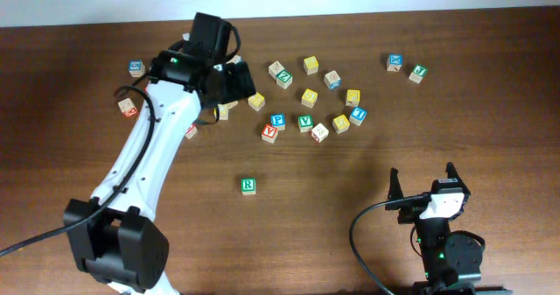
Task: Spell out RSS
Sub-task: 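Move the left gripper to a yellow S block and grasp it, then carry the S block toward the R block with the left gripper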
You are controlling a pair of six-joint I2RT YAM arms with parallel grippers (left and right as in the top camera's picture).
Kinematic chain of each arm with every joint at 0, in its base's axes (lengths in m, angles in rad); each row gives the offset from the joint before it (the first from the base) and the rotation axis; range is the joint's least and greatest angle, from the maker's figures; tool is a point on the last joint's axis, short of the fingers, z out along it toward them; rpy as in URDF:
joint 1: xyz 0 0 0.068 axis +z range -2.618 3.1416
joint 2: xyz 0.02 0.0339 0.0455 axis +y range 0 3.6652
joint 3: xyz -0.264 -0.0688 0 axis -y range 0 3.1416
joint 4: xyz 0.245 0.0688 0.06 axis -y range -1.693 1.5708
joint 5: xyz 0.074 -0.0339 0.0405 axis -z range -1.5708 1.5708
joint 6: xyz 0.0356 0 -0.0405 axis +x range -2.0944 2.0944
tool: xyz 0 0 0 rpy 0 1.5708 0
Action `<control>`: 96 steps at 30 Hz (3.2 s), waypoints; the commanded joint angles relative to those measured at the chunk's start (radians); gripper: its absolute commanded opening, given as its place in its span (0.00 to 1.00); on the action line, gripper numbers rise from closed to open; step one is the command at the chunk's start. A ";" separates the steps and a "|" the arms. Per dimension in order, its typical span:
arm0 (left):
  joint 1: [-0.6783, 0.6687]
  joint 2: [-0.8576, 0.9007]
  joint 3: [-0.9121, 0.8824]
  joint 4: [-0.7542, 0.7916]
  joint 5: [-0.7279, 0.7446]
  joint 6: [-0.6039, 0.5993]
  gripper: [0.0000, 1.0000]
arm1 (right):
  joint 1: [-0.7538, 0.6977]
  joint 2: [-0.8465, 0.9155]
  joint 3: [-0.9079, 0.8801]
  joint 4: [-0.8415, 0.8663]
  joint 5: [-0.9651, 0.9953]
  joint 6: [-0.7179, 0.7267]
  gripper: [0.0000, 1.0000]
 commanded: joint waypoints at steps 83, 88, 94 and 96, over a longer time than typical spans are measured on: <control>-0.403 -0.040 -0.700 0.410 -0.103 -0.209 0.24 | -0.007 -0.006 -0.005 -0.007 0.006 0.008 0.98; -0.403 -0.040 -0.700 0.399 -0.100 -0.209 0.29 | -0.007 -0.006 -0.005 -0.007 0.006 0.008 0.98; -0.402 -0.040 -0.699 0.417 -0.086 -0.208 0.49 | -0.007 -0.006 -0.005 -0.007 0.006 0.008 0.98; -0.402 -0.040 -0.699 0.447 -0.086 -0.208 0.50 | -0.007 -0.006 -0.005 -0.007 0.006 0.008 0.98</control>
